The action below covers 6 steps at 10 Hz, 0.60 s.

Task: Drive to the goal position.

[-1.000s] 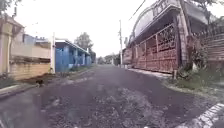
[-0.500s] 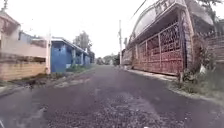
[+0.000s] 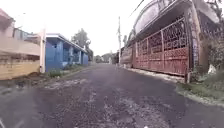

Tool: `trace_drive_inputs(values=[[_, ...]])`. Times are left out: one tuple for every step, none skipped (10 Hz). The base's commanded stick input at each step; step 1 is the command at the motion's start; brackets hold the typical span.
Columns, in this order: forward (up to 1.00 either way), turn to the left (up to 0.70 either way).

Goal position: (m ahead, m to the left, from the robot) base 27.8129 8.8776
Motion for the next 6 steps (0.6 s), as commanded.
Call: trace_drive_inputs(values=[[0.85, 0.00], [0.85, 0.00], [0.85, 0.00], [0.85, 0.00], [0.85, 0.00], [0.85, 0.00]])
